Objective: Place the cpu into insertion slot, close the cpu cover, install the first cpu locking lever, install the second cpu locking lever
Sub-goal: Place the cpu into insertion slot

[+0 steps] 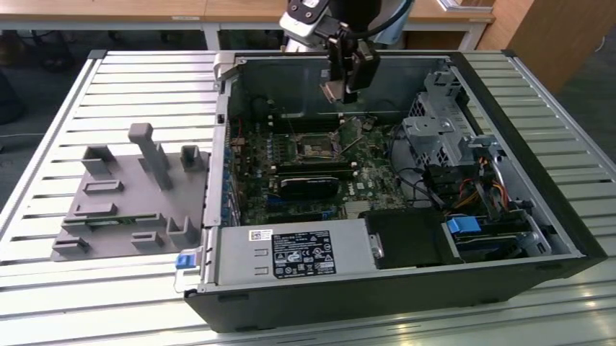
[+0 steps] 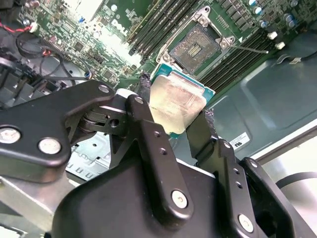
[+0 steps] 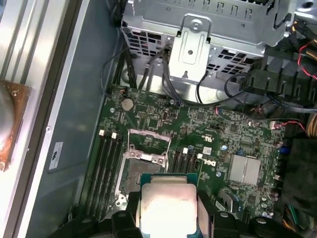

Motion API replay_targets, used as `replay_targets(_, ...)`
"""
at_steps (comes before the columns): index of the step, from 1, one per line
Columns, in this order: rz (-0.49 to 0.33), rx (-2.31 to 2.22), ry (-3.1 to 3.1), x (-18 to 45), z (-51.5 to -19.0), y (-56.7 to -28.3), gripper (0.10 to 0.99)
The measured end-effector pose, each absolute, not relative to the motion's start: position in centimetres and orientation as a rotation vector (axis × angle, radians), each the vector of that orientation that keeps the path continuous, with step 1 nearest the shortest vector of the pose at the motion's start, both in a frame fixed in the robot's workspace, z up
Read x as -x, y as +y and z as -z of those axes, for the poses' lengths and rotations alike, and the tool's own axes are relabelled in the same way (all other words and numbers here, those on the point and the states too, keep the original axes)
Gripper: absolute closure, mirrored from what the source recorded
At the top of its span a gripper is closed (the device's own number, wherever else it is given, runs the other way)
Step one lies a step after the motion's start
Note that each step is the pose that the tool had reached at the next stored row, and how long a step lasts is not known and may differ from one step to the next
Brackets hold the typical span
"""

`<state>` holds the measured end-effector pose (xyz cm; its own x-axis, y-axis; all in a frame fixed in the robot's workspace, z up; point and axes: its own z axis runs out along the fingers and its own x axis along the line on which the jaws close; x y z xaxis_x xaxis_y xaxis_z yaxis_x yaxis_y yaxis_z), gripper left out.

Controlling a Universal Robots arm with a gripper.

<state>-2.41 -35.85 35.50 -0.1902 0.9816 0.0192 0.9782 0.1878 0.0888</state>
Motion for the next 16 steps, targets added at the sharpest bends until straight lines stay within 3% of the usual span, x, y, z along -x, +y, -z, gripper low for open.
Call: replay_targets(16,-0.120,-2.148,2.224,2.41,-35.36,-35.85,0.545)
